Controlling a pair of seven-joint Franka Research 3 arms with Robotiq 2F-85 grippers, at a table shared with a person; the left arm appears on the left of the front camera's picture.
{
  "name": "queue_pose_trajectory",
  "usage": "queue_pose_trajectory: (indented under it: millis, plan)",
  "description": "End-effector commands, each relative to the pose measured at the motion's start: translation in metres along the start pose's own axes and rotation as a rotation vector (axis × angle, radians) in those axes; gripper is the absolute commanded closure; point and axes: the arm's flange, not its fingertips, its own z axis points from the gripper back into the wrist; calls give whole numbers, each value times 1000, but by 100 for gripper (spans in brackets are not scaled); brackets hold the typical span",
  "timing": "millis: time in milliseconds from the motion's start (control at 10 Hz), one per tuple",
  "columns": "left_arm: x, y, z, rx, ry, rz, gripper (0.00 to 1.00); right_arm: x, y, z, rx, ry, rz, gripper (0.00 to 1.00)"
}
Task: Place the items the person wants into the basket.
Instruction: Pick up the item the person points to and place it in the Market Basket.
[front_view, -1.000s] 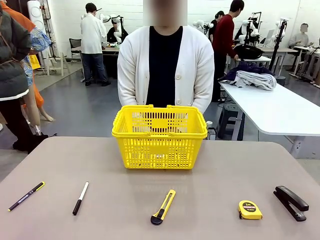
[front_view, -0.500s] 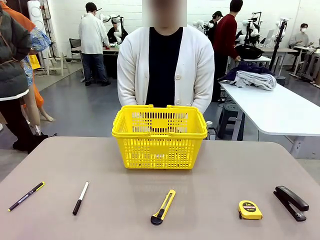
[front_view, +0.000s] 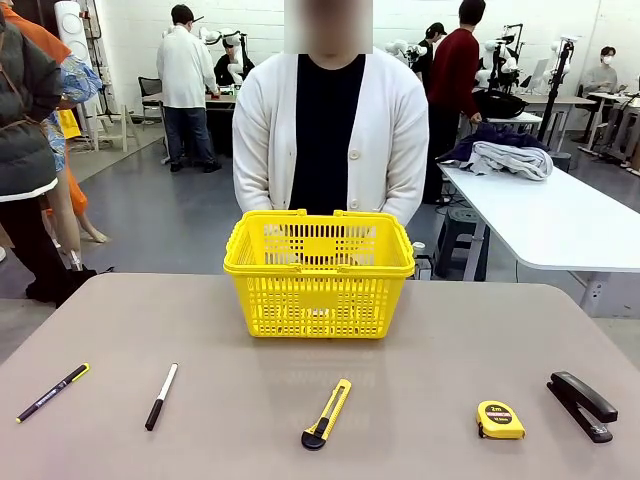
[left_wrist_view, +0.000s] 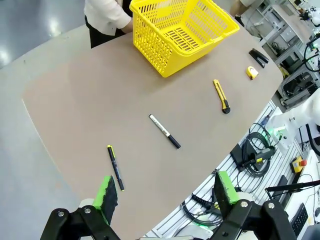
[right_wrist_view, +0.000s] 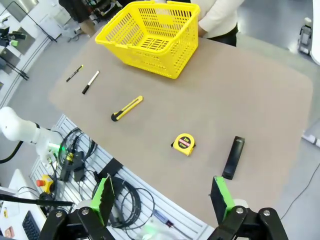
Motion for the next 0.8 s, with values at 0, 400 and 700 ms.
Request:
queue_pose_trajectory:
  millis: [0, 400, 700]
  plan:
    - [1, 0, 0, -14, -16, -16, 0, 0, 2, -2, 8, 2, 4, 0]
    - [1, 0, 0, -14, -16, -16, 0, 0, 2, -2, 8, 2, 4, 0]
    - [1, 0, 0, -14, -16, -16, 0, 0, 2, -2, 8, 2, 4, 0]
